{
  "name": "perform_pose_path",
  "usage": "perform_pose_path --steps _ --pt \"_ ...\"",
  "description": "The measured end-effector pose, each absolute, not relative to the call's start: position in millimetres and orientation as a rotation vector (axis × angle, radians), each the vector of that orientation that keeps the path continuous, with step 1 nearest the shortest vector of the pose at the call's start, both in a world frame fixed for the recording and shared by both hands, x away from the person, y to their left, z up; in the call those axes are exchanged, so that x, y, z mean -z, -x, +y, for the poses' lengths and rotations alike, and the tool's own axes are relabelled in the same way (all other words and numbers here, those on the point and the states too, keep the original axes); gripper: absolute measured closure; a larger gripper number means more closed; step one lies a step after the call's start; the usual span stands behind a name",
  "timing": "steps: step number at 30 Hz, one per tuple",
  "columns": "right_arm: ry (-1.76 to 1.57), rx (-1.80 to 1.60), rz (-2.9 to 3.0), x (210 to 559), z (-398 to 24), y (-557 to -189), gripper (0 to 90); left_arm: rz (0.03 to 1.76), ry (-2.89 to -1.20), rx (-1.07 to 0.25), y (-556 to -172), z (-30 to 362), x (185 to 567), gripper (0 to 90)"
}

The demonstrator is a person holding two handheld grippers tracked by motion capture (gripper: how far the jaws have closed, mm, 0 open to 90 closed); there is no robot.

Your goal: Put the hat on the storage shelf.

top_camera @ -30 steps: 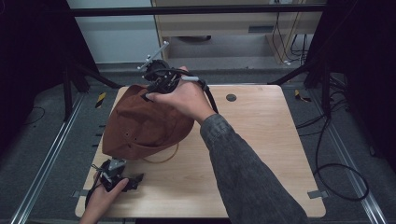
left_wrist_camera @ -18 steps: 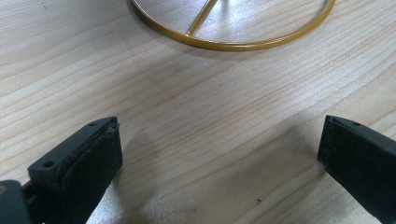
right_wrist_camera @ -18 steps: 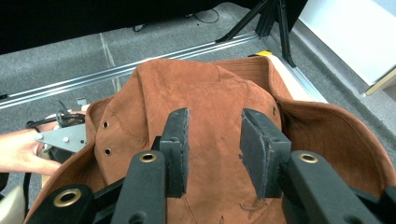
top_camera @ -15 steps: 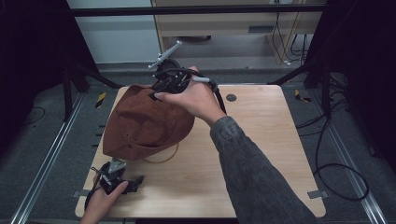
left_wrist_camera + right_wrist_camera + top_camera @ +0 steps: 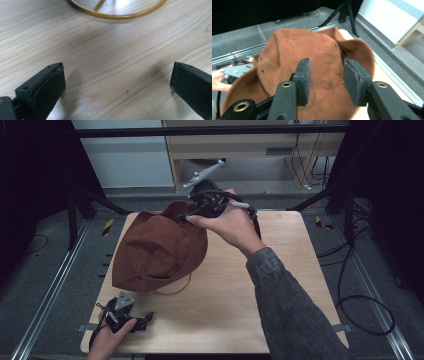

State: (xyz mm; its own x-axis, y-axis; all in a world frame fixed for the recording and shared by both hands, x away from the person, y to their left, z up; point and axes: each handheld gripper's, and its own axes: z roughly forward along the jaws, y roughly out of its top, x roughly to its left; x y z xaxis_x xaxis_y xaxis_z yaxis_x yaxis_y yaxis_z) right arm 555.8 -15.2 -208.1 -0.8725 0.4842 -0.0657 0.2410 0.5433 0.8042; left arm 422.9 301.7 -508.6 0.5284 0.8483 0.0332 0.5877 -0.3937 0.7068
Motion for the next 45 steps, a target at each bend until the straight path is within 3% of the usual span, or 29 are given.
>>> perform_pose_path --steps 13,25,36,45 --pt "-0.826 -1.227 2.331 229.3 -114.2 -542.8 44.1 1.158 -2.118 -0.516 -420.9 302.1 509.0 0.0" --pt "-0.999 -1.205 2.248 298.8 -179.9 -519.0 32.1 1.155 -2.123 -0.516 -421.0 302.3 508.9 0.0" --pt "-1.124 -1.182 2.239 354.2 -204.1 -510.6 27.9 1.155 -2.123 -0.517 -421.0 302.3 508.9 0.0" --pt "-1.216 -1.096 2.262 403.7 -208.3 -506.1 19.6 1.155 -2.124 -0.516 -421.0 302.3 508.9 0.0"
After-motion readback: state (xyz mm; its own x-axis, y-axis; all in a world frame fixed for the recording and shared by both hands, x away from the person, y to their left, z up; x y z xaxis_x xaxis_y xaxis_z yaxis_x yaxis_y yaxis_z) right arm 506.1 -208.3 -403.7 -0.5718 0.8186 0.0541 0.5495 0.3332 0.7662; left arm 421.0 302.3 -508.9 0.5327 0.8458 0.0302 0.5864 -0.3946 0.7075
